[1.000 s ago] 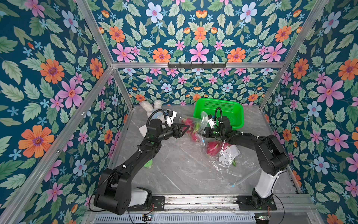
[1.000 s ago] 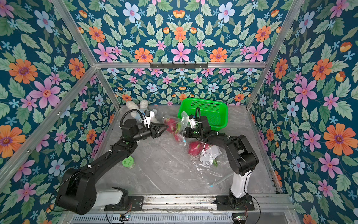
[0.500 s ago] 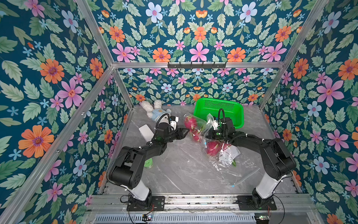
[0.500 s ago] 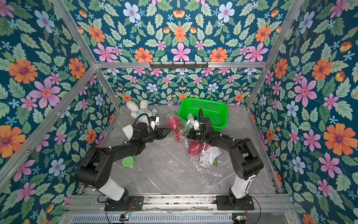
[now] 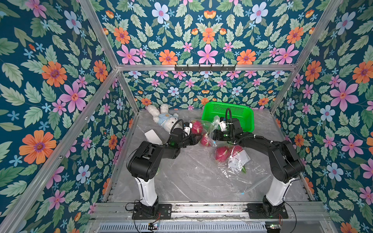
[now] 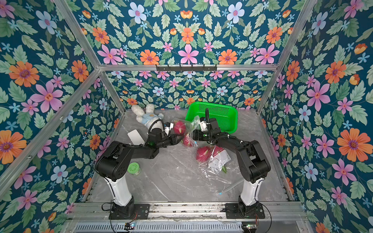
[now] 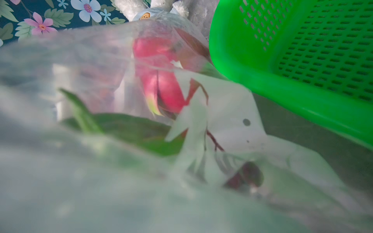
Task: Open the zip-top bag and take out the dragon fruit
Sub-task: Adjust the zipper food storage bag at the center of the board.
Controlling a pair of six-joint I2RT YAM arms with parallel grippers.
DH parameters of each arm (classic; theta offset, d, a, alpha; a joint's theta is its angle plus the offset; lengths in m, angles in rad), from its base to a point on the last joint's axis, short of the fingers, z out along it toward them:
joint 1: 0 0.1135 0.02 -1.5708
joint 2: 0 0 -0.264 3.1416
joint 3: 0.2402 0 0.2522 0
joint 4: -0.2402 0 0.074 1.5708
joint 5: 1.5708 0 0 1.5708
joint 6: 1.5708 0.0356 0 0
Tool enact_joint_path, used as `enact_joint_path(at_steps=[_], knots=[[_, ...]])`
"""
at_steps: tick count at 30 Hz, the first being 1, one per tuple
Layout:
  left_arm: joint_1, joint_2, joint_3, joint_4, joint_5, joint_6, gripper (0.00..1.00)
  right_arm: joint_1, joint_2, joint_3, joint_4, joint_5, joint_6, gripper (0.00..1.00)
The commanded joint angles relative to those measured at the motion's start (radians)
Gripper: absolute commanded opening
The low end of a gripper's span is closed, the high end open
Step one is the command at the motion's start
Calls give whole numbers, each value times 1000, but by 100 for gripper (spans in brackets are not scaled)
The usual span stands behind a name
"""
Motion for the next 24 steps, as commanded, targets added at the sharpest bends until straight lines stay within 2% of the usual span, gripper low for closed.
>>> enact_joint_path(at_steps=[1, 11, 15, 21, 24], knots=[[-7, 21, 13, 32, 22, 1, 32, 2, 11, 29, -10, 23, -24, 69], [-24, 40, 40, 2, 37, 29, 31, 6, 104, 152, -79, 25, -78, 69], [-24, 40, 40, -5, 41, 37, 30, 6, 134, 178, -83, 13, -78, 62], [-24, 33, 37, -19, 41, 52, 30, 6, 147, 181, -72, -15, -71, 28], [-23, 16, 27, -28, 38, 60, 31, 5, 127, 165, -73, -27, -78, 14]])
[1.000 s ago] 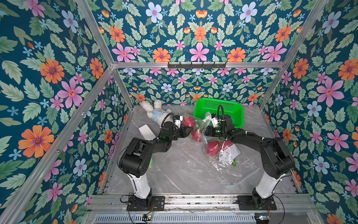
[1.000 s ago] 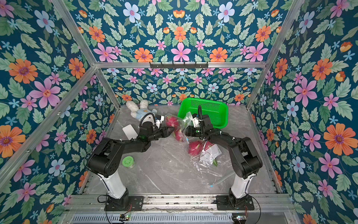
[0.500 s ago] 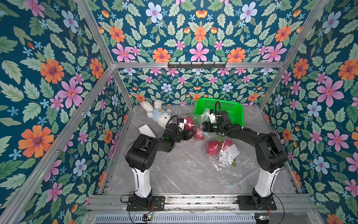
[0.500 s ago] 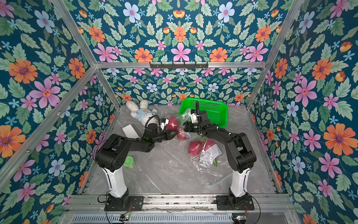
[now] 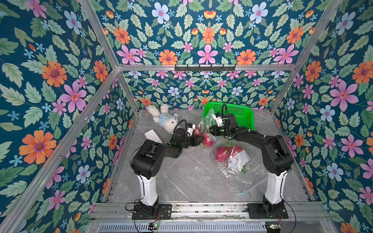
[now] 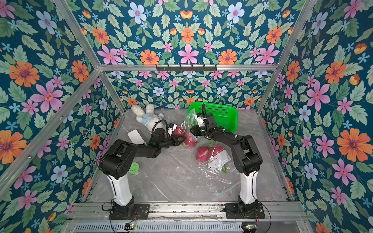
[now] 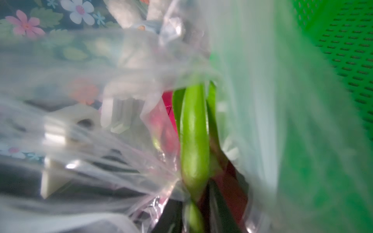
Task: Open the zip-top bag and take out the dragon fruit
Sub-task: Adjust the zipper food storage bag at the center of the board.
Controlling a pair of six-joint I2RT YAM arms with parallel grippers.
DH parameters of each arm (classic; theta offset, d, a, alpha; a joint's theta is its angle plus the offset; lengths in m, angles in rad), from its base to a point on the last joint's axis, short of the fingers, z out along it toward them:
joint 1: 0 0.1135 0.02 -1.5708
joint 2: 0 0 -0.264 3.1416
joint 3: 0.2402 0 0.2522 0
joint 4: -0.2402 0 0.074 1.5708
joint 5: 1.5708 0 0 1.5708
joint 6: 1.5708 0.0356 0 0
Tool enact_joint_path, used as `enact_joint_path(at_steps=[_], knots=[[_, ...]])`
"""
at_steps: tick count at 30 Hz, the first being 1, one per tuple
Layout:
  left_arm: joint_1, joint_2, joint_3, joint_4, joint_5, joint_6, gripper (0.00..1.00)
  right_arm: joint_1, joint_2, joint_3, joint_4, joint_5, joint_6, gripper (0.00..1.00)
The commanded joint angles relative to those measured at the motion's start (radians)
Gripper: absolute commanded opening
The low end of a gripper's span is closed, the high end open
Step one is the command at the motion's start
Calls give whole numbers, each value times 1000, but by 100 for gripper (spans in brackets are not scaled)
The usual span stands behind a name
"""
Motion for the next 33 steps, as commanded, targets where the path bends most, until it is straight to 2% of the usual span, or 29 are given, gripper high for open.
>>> enact_joint_path(at_steps=[1, 4, 7, 12, 14, 19, 25, 29, 31, 33], knots=[[3, -25, -10, 9, 13, 20, 32, 6, -22, -17, -35, -47, -7, 12], [21, -72, -31, 0, 12, 21, 41, 5, -54, -50, -38, -61, -12, 7], [41, -127, -37, -58, 19, 44, 52, 5, -86, -88, -39, -99, 20, 6], [45, -182, -38, -189, -1, 109, 54, 6, -137, -208, 55, -210, 151, 6], [45, -170, -41, -184, -3, 102, 51, 8, -149, -247, 88, -241, 185, 6], [38, -91, -26, -103, 52, 17, 33, 8, -184, -304, 138, -256, 204, 8], [9, -35, 11, -139, 58, 33, 15, 15, -165, -297, 136, -273, 209, 14], [-17, -3, 14, -107, 81, 8, 10, 32, -144, -292, 160, -263, 221, 18], [-25, -4, 3, -72, 87, -17, 9, 34, -136, -290, 173, -260, 231, 25], [-32, -8, 2, -61, 90, -25, 9, 36, -126, -286, 177, -253, 236, 35]])
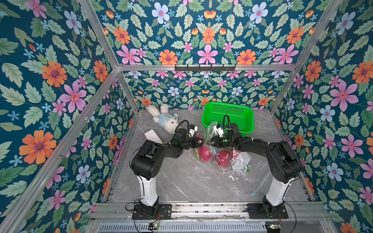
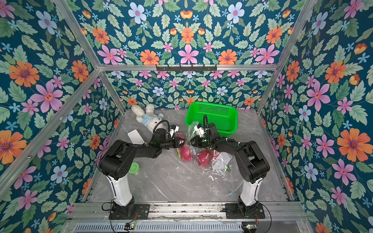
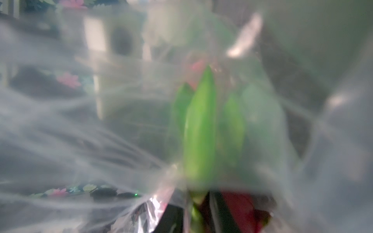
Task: Open the zip-top bag and take out the dragon fruit
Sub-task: Adjust the zipper food storage bag at the center of the board.
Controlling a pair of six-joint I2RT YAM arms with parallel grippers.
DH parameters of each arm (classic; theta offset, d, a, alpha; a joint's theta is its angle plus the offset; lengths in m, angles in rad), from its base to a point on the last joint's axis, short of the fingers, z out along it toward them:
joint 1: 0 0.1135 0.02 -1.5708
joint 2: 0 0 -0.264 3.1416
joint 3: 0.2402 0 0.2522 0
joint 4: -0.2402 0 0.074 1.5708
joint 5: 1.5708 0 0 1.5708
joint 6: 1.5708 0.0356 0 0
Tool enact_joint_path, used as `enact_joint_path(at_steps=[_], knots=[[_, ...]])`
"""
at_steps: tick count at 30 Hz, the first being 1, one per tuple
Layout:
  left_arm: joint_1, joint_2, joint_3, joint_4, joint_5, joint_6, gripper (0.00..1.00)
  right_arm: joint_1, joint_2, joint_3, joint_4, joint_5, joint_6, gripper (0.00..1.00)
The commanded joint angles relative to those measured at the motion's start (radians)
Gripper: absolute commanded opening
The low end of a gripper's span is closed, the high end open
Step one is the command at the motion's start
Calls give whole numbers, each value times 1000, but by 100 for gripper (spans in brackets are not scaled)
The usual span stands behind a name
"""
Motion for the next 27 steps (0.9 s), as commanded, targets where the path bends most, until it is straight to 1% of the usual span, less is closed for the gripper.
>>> enact_joint_path(at_steps=[1, 2, 4, 6, 9, 13, 14, 15, 16, 17, 19, 20, 22, 24, 25, 27], knots=[[-12, -8, -6, 18, 28, -31, 9, 6, 14, 8, 48, -10, 20, 41], [-13, -15, -8, 20, 27, -33, 9, 8, 15, 9, 52, -11, 21, 45], [-15, -29, -12, 20, 23, -36, 9, 16, 20, 17, 48, -4, 21, 51], [-16, -41, -15, 18, 17, -36, 9, 25, 29, 26, 43, 7, 22, 53], [-19, -56, -21, 28, 13, -43, 8, 38, 45, 39, 36, 26, 24, 53], [-20, -80, -34, 52, 14, -58, 8, 40, 63, 40, 40, 45, 33, 50], [-19, -86, -37, 54, 14, -59, 8, 39, 64, 39, 44, 48, 35, 48], [-19, -93, -40, 56, 14, -58, 8, 40, 65, 38, 47, 50, 37, 43], [-19, -100, -44, 55, 12, -58, 8, 40, 66, 37, 51, 49, 40, 37], [-18, -107, -49, 55, 7, -55, 8, 40, 64, 36, 55, 50, 41, 29], [-15, -124, -56, 49, -3, -48, 7, 40, 58, 34, 56, 52, 40, 18], [-9, -132, -56, 40, -8, -41, 7, 40, 51, 32, 57, 52, 36, 14], [8, -153, -60, 13, -24, -23, 7, 38, 33, 25, 55, 52, 25, 10], [38, -177, -62, -16, -34, -1, 10, 37, 9, 14, 54, 52, 9, 8], [56, -193, -64, -26, -37, 6, 16, 37, -7, 5, 53, 48, -9, 8], [91, -223, -62, -49, -44, 23, 36, 34, -33, -8, 53, 30, -45, 8]])
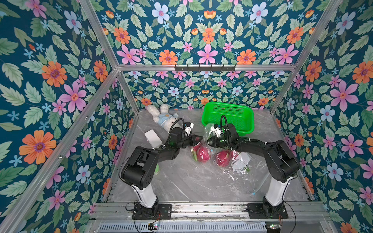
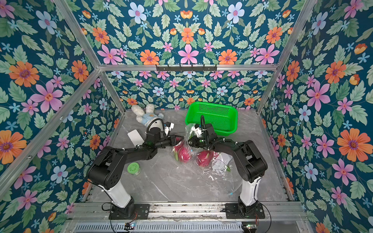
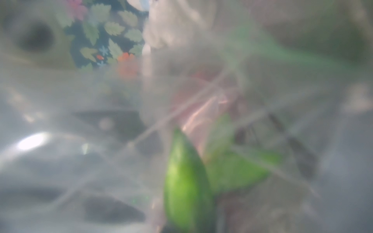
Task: Open the zip-top bag and take out the dragon fruit
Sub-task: Adjust the zipper food storage bag at the center of the board.
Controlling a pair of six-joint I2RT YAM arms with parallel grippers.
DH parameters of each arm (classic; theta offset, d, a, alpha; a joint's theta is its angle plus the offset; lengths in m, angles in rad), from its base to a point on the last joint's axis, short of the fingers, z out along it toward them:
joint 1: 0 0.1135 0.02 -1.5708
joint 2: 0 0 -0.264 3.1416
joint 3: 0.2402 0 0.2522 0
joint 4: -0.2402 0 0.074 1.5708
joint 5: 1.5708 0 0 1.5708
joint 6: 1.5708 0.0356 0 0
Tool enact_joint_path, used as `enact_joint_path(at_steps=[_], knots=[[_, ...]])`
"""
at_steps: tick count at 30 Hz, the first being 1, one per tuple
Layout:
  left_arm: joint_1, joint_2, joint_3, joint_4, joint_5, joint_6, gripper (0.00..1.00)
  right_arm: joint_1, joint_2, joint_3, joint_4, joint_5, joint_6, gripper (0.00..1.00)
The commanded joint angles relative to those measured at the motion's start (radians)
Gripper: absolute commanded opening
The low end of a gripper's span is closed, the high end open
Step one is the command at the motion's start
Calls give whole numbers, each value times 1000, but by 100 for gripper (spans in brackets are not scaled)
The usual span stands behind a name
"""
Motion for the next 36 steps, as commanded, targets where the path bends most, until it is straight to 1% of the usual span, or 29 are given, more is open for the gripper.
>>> enact_joint_path(at_steps=[1, 2, 5, 7, 8, 11, 13, 17, 19, 21, 25, 27, 28, 29, 30, 32, 33, 35, 36], knots=[[42, -47, 6, -41, -5, 52, 48, -6, -38, -15, 25, -40, -68, 8], [53, -64, 10, -56, -10, 68, 58, -9, -47, -24, 35, -67, -86, 8], [70, -83, 45, -112, -5, 119, 76, -30, -59, -41, 61, -140, -121, 8], [75, -74, 69, -143, 11, 147, 83, -40, -59, -43, 62, -166, -135, 8], [75, -63, 79, -154, 19, 157, 89, -43, -59, -43, 59, -175, -146, 8], [80, -11, 105, -176, 53, 170, 98, -45, -63, -42, 42, -182, -177, 8], [80, 22, 116, -200, 56, 185, 99, -48, -65, -43, 27, -176, -190, 8], [80, 65, 122, -254, -15, 217, 99, -50, -72, -43, 6, -177, -204, 7], [81, 84, 131, -264, -37, 212, 98, -50, -76, -43, -5, -173, -211, 7], [81, 104, 142, -262, -30, 196, 98, -50, -79, -43, -17, -160, -219, 7], [76, 151, 144, -240, 46, 150, 96, -50, -79, -41, -36, -138, -237, 8], [71, 161, 130, -244, 63, 146, 93, -50, -79, -39, -43, -128, -242, 7], [70, 162, 119, -243, 68, 143, 89, -50, -79, -38, -46, -126, -245, 7], [70, 165, 108, -239, 77, 138, 83, -49, -78, -37, -49, -124, -247, 7], [70, 166, 97, -228, 89, 130, 73, -50, -79, -36, -52, -122, -249, 7], [70, 170, 73, -183, 121, 96, 49, -49, -80, -30, -68, -114, -260, 7], [70, 170, 65, -165, 130, 82, 40, -49, -81, -28, -75, -109, -264, 7], [70, 166, 54, -139, 138, 64, 16, -50, -84, -24, -91, -101, -273, 7], [69, 163, 54, -136, 138, 61, 7, -49, -86, -22, -98, -95, -276, 7]])
